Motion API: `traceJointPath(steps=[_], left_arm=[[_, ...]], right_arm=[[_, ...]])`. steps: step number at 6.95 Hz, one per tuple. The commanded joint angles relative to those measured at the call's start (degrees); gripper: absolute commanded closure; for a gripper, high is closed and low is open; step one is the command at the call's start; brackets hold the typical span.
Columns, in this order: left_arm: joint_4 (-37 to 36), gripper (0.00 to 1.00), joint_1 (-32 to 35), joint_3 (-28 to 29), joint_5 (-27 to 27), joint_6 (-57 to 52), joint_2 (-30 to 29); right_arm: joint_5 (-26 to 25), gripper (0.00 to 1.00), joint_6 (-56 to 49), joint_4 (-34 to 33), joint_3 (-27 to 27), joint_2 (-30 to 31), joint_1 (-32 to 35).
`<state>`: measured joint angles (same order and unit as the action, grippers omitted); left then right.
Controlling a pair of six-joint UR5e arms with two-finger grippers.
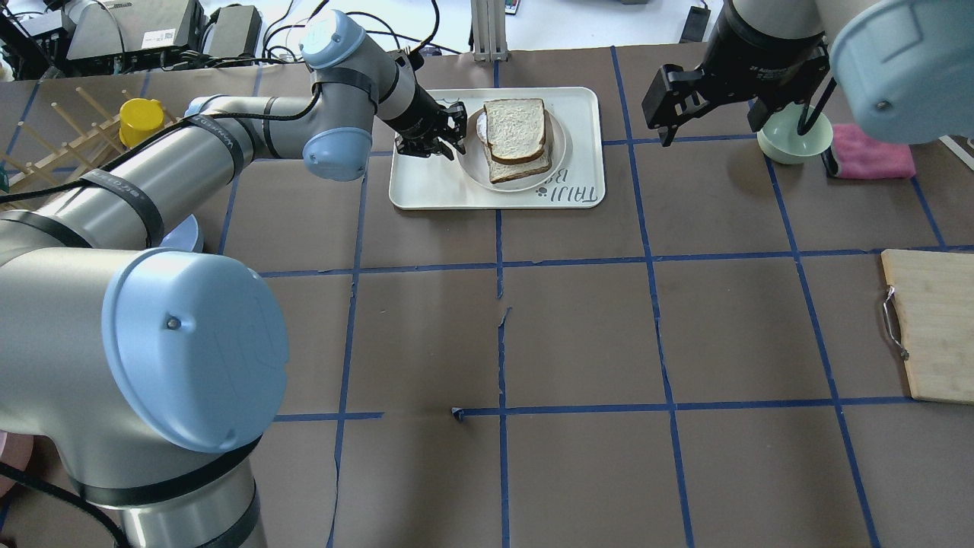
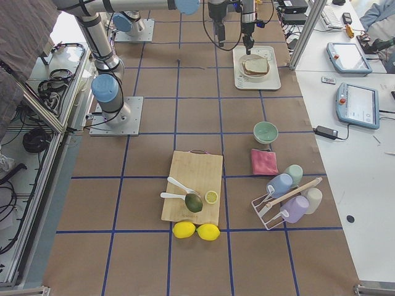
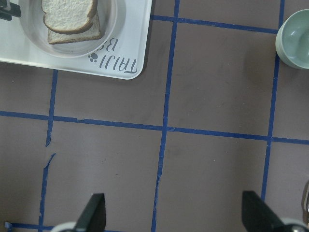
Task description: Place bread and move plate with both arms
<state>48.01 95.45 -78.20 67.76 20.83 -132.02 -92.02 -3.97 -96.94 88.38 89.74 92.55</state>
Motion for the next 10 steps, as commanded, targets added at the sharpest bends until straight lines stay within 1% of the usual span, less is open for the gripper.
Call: traceJointPath(steps=[1,2,3,4,5,6,7,8,9,10], left_arm=[[0.5,0.0,-0.09,0.06,0.09,0.18,1.14],[3.55,0.0,-1.22,-0.02,0.35,-0.17,2.8],[8.45,0.0,-2.28,-0.55,0.79,-0.61,5.78],[14.24,0.0,-2.29,-0.38,7.5,-0.96,9.03],[21.18,0.0,-2.37,-0.81,9.91,-1.75,12.97],[27.42,0.0,-2.55,-0.82,14.03,-1.93,16.84],[32.79,0.0,-2.55,-0.82,16.5,-2.28,20.8],[38.85,0.0,-2.55,-0.82,20.27,-4.37,24.92],[43.87,0.0,-2.9,-0.99,23.87,-9.96,28.36],[46.97,0.0,-3.6,-2.47,24.0,-15.15,30.57]], right_arm=[[0.0,0.0,0.02,0.0,0.03,0.0,0.0],[0.0,0.0,0.02,0.0,0.03,0.0,0.0],[0.0,0.0,0.02,0.0,0.12,0.0,0.0],[-0.09,0.0,0.02,0.0,0.12,0.0,0.08],[-0.18,0.0,-0.07,0.09,0.04,0.0,-0.09],[-0.18,0.0,-0.07,0.09,0.03,0.0,-0.01],[0.0,0.0,0.02,0.09,-0.05,0.0,0.0],[0.08,0.0,0.02,0.09,-0.14,0.09,0.08],[0.17,0.0,0.02,0.09,-0.32,0.09,0.0],[0.17,0.0,0.02,0.09,-0.32,0.18,-0.09]])
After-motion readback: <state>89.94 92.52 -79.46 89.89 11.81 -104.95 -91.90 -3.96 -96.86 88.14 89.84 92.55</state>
